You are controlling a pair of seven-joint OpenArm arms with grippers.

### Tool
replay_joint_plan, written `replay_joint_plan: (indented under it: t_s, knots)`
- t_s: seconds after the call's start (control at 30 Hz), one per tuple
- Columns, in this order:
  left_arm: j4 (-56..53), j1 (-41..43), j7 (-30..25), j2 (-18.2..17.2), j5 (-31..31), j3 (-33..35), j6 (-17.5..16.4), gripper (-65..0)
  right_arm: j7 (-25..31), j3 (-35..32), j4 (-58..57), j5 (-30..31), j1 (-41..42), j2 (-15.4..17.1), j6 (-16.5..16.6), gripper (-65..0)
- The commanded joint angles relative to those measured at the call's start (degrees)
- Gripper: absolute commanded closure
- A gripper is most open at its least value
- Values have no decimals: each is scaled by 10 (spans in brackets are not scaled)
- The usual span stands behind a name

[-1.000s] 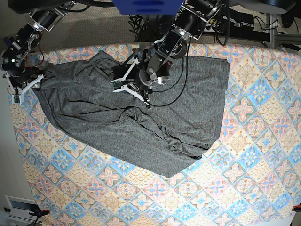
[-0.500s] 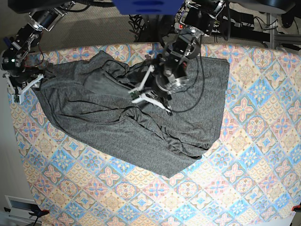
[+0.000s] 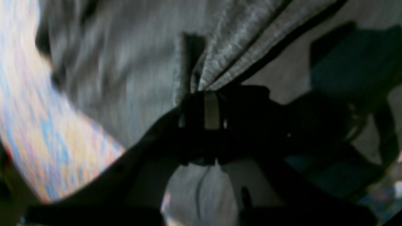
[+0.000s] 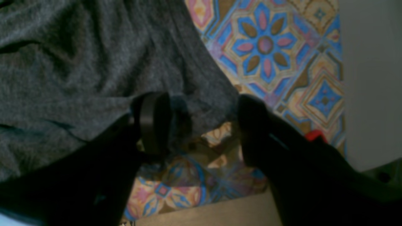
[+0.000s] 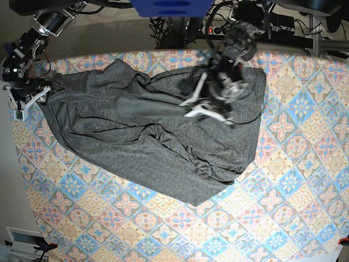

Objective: Layout the t-shirt on the table in an organized manner, then fold the t-shirt properly
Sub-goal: 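Drag the grasped fabric with the left gripper outward to the shirt edge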

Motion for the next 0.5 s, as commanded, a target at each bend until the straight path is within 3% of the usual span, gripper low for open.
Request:
replay_joint_plan:
  t_s: [0.0,0.23,0.47]
  knots:
    - [20,-5,-4,-6,-1,-20,5,-49,9,3,11,7,6,12,2,-329]
    - [19,10,-5,-43,-1,-78,5,-49,8,3,11,7,6,12,2,-329]
    - [18,9,-6,-48,-1,-132,5,-55,8,3,11,7,6,12,2,-329]
